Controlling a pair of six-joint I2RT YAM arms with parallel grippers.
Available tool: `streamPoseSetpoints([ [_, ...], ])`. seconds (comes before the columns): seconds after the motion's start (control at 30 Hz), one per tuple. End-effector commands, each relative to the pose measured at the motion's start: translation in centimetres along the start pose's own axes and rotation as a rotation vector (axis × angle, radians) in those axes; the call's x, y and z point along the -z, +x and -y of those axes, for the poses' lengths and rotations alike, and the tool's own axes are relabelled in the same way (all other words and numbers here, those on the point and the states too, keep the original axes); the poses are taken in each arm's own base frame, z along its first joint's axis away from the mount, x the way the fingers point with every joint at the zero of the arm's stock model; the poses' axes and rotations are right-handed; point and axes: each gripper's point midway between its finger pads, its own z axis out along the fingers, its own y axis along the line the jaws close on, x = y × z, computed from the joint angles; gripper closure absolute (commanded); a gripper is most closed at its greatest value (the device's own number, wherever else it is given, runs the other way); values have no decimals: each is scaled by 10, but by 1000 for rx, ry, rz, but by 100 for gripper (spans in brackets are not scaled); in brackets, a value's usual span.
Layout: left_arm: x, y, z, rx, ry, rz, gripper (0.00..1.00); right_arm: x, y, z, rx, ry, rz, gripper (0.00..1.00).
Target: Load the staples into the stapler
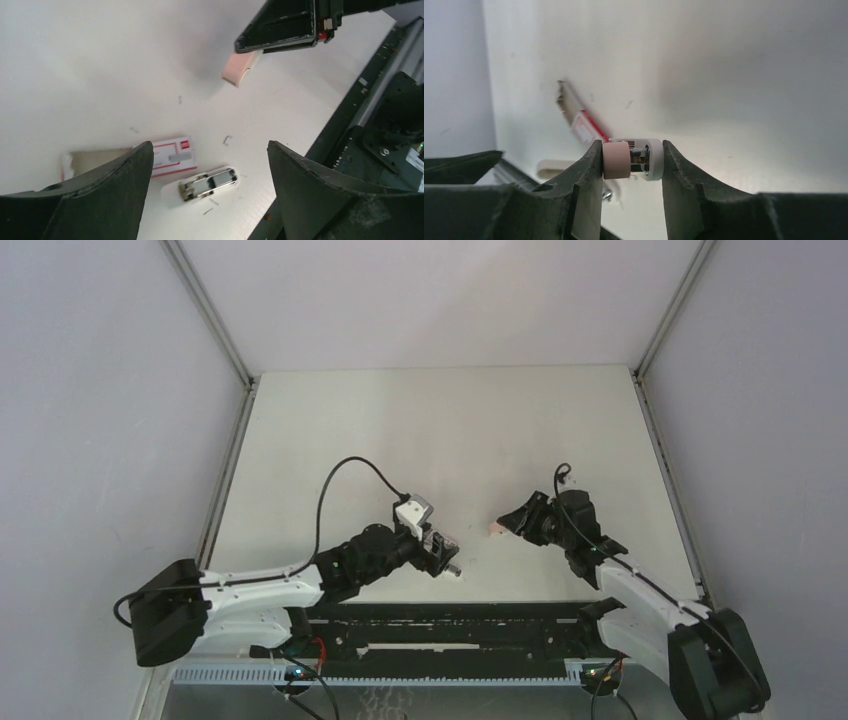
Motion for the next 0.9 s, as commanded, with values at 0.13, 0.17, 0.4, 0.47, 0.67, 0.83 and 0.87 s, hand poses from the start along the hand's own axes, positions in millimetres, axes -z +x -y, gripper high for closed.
streamPoseSetpoints([
  [0.13, 34, 16, -43, 172, -179, 6, 10, -23, -16, 11, 44, 21, 57, 87],
  [0.17, 36, 16, -45, 171, -182, 9, 9, -24, -14, 9, 43, 11, 46, 83],
  [0.4, 31, 7, -44, 117, -163, 21, 10, -25, -2, 15, 39, 28, -21, 60],
  [0.47, 26, 5, -41, 111, -156, 9, 10, -25, 2, 17, 42, 32, -40, 56],
  [0.67, 18, -2, -35, 110, -136, 10, 10, -30, 13, 18, 28, 8, -103, 48],
  [0.83, 18, -2, -35, 108, -134, 10, 10, -33, 20, 20, 13, 3, -137, 44],
  [0.87, 18, -1, -36, 107, -138, 7, 10, -34, 21, 21, 10, 6, -140, 43],
])
